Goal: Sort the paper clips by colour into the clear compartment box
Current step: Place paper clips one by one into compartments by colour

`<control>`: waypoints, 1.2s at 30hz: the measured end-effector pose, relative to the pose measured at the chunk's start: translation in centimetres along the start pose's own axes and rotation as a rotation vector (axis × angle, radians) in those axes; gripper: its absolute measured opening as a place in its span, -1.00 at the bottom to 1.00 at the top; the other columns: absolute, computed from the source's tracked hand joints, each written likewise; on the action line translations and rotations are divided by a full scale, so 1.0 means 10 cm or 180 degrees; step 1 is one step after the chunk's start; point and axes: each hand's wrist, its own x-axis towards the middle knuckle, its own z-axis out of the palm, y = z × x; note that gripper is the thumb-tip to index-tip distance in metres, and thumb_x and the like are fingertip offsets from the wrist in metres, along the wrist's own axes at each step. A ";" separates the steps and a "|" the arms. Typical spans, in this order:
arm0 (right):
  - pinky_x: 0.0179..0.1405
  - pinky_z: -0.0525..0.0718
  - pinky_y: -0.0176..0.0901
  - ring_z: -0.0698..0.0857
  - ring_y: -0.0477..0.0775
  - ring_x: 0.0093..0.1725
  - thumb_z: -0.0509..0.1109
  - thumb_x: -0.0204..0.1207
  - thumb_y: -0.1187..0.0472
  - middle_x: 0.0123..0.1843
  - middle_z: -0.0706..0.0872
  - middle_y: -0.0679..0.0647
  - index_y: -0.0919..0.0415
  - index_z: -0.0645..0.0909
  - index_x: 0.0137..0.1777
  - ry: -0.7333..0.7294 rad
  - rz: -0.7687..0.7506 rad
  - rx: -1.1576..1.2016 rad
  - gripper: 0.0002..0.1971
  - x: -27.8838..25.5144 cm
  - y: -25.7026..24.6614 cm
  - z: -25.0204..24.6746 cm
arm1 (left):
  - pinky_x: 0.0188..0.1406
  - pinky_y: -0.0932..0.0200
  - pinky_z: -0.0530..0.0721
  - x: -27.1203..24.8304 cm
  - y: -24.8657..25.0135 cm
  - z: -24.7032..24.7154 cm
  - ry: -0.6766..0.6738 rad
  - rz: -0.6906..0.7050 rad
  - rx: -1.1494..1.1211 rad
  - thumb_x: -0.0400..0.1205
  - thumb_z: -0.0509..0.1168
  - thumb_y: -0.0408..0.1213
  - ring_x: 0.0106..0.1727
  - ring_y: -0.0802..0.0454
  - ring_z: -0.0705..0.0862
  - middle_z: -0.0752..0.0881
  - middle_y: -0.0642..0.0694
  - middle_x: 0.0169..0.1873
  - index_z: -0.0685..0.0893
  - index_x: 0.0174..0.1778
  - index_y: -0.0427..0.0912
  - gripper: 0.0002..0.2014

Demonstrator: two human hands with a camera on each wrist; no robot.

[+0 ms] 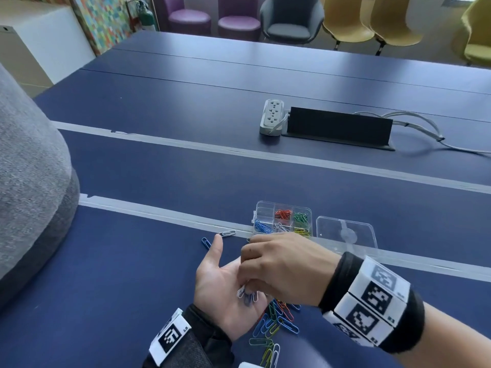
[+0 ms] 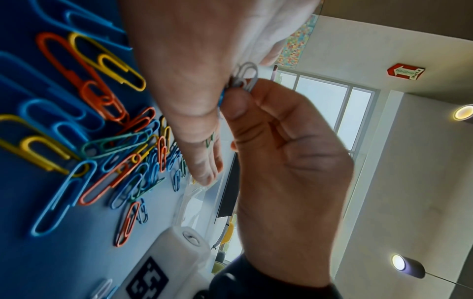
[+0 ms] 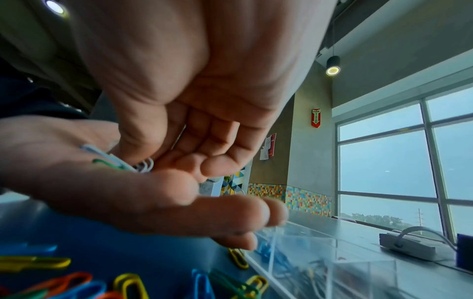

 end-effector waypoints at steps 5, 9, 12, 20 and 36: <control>-0.34 0.70 0.01 0.62 0.12 -0.18 0.33 0.52 0.06 -0.15 0.63 0.03 0.12 0.58 -0.10 -0.0016 0.0023 -0.0098 -0.86 -0.02 0.02 0.03 | 0.00 0.02 0.58 0.01 0.00 0.01 -0.0025 -0.0075 0.0032 0.58 -0.01 0.32 -0.14 -0.16 0.62 0.64 -0.34 -0.08 0.76 0.01 -0.43 -0.20; -0.34 0.64 0.00 0.63 0.14 -0.15 0.31 0.53 0.15 -0.14 0.65 0.06 0.15 0.57 -0.08 0.0021 0.0202 0.0177 -0.91 -0.02 0.06 -0.03 | 0.01 -0.07 0.67 0.02 0.02 0.06 -0.0090 -0.0101 0.0052 0.64 0.01 0.19 -0.13 -0.22 0.72 0.72 -0.36 -0.15 0.77 -0.08 -0.43 -0.30; -0.30 0.58 -0.10 0.63 0.06 -0.27 0.32 0.49 0.21 -0.23 0.70 0.04 0.18 0.59 -0.13 0.0383 0.0479 0.0567 -0.93 -0.01 0.18 -0.16 | 0.15 -0.21 0.65 0.05 0.03 0.09 -0.0082 -0.0017 -0.0028 0.65 0.02 0.12 0.00 -0.29 0.72 0.70 -0.37 -0.04 0.75 -0.04 -0.40 -0.38; -0.23 0.68 -0.08 0.64 0.12 -0.37 0.30 0.41 0.22 -0.37 0.74 0.07 0.19 0.69 -0.28 0.0171 0.2000 -0.0119 -0.85 -0.12 0.55 -0.39 | 0.15 -0.28 0.61 0.06 0.13 0.08 -0.0130 0.0134 -0.0242 0.58 0.09 0.10 0.23 -0.40 0.68 0.64 -0.47 0.27 0.59 0.29 -0.43 -0.36; -0.12 0.68 -0.05 0.71 0.08 -0.18 0.33 0.51 0.11 -0.16 0.76 -0.03 -0.03 0.71 -0.04 0.0328 0.1735 0.0249 -0.86 -0.11 0.42 -0.25 | 0.31 -0.32 0.50 0.06 0.14 0.09 -0.0256 0.0273 -0.0492 0.57 0.09 0.14 0.33 -0.36 0.62 0.62 -0.44 0.31 0.53 0.39 -0.33 -0.34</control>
